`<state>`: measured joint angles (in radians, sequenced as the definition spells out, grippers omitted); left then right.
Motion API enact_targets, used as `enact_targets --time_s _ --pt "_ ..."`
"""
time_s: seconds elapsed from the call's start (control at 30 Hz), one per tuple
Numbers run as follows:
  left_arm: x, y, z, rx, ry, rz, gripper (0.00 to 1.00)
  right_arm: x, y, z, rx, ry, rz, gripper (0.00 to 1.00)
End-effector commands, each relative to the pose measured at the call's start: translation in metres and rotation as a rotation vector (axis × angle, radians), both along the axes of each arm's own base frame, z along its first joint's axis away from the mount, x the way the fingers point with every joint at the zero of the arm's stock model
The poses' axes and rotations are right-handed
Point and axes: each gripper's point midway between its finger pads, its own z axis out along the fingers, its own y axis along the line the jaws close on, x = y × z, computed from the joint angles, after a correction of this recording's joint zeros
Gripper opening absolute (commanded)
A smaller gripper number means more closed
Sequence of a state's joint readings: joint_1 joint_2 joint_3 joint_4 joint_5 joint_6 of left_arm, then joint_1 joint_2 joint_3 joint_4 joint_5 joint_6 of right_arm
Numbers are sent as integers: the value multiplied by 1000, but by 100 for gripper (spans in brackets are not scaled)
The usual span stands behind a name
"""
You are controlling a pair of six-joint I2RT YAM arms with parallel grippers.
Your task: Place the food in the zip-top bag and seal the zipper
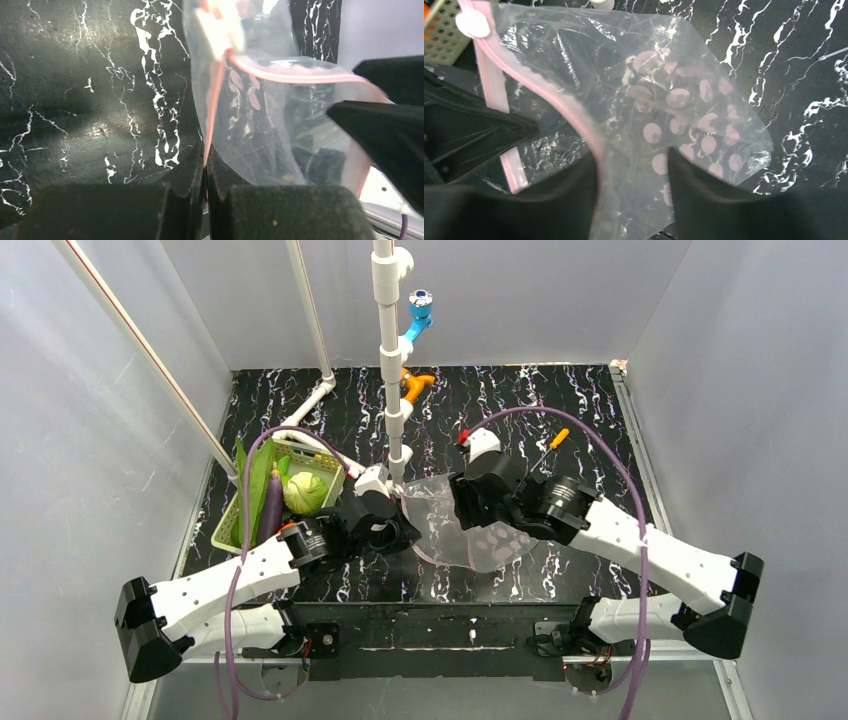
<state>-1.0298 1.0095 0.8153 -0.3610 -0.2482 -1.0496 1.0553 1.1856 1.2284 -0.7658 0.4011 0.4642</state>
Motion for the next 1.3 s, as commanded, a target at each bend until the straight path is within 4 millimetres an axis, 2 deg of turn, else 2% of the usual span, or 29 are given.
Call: enact_targets --time_s 0.0,0.13,0.17,0.37,0.47,0.53,0.6,0.67,0.73,0.77,0.93,0.97,1.07,1.17,1.27 --pt "3 -5 18 -18 -6 0 0 11 0 19 -59 -70 18 76" --pt "5 -1 23 -16 -16 12 0 19 -1 15 -127 -98 -4 97" --pt "5 -1 24 -20 -17 12 0 20 0 14 -144 -105 -6 98" --pt "4 -8 26 -43 0 2 0 15 15 16 -205 -209 31 98" --pt "5 -9 25 -53 4 7 0 1 32 18 -171 -193 148 96" --pt "5 -8 25 -58 7 12 0 -5 41 16 -152 -176 207 79" --pt "6 -8 26 -66 4 14 0 -6 42 14 -151 -164 204 48" --pt "6 -5 26 -62 6 16 0 -6 41 12 -153 -163 199 29" --pt "6 -2 23 -54 13 20 0 -4 39 12 -160 -173 182 4" --pt "5 1 20 -46 20 23 0 -1 34 14 -165 -185 151 1" --pt "2 19 0 17 98 37 0 14 9 32 -144 -277 5 1" --pt "1 21 -4 29 117 34 4 14 9 35 -118 -291 7 1" --pt "1 24 -4 45 130 11 28 8 16 41 -20 -296 43 1" --pt "5 20 11 30 89 -19 48 4 22 39 33 -283 58 1" --pt "6 16 29 19 43 -62 65 8 23 36 12 -282 34 1"
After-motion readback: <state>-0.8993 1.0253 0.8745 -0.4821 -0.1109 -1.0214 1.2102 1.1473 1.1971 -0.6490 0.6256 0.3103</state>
